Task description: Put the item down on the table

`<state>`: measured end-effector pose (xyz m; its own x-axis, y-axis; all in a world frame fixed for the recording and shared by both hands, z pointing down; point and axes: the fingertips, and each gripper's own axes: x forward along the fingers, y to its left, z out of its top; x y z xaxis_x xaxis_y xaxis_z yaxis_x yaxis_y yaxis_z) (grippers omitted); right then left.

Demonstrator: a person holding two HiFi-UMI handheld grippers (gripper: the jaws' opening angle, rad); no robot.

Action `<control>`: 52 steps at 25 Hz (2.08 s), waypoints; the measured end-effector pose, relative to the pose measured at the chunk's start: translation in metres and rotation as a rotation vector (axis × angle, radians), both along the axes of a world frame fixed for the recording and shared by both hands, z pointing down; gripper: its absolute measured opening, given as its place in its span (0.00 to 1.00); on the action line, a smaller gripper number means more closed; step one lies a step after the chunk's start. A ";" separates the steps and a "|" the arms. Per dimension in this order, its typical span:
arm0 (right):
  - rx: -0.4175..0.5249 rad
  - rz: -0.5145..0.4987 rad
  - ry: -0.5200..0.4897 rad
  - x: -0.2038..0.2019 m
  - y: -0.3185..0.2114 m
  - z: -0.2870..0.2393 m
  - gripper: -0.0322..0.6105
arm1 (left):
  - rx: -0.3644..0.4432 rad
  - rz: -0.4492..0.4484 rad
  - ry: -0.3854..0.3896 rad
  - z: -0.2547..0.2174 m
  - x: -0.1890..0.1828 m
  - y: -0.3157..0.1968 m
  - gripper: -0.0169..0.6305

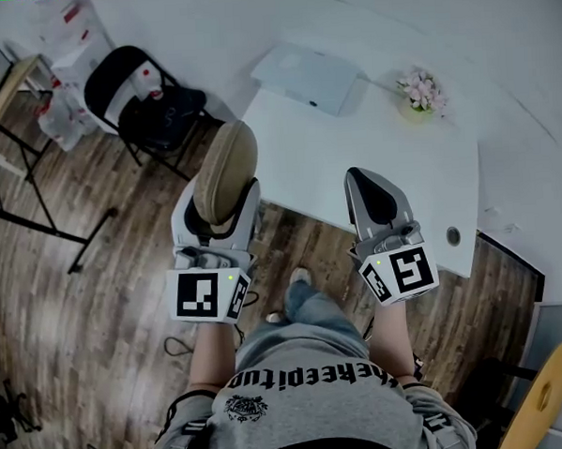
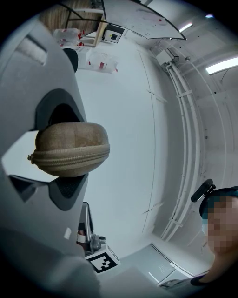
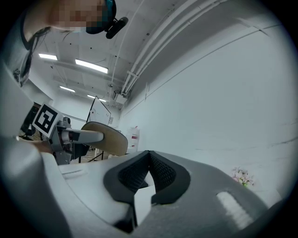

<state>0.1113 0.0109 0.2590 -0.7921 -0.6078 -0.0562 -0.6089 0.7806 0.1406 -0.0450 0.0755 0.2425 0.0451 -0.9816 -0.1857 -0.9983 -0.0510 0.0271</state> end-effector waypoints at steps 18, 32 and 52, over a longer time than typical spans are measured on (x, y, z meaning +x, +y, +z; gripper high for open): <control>0.001 -0.086 -0.011 -0.014 -0.115 -0.004 0.05 | 0.001 -0.043 0.007 0.000 -0.002 -0.108 0.48; -0.014 -0.115 -0.020 -0.020 -0.154 0.001 0.05 | -0.016 -0.050 0.003 0.005 -0.001 -0.145 0.48; -0.050 0.039 -0.006 -0.081 -0.215 0.010 0.05 | -0.069 0.146 0.005 0.019 -0.061 -0.236 0.48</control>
<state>0.0306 -0.2038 0.2686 -0.7672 -0.6407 -0.0301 -0.6401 0.7619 0.0986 -0.1060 -0.1606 0.2610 0.1873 -0.9751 -0.1189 -0.9803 -0.1932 0.0405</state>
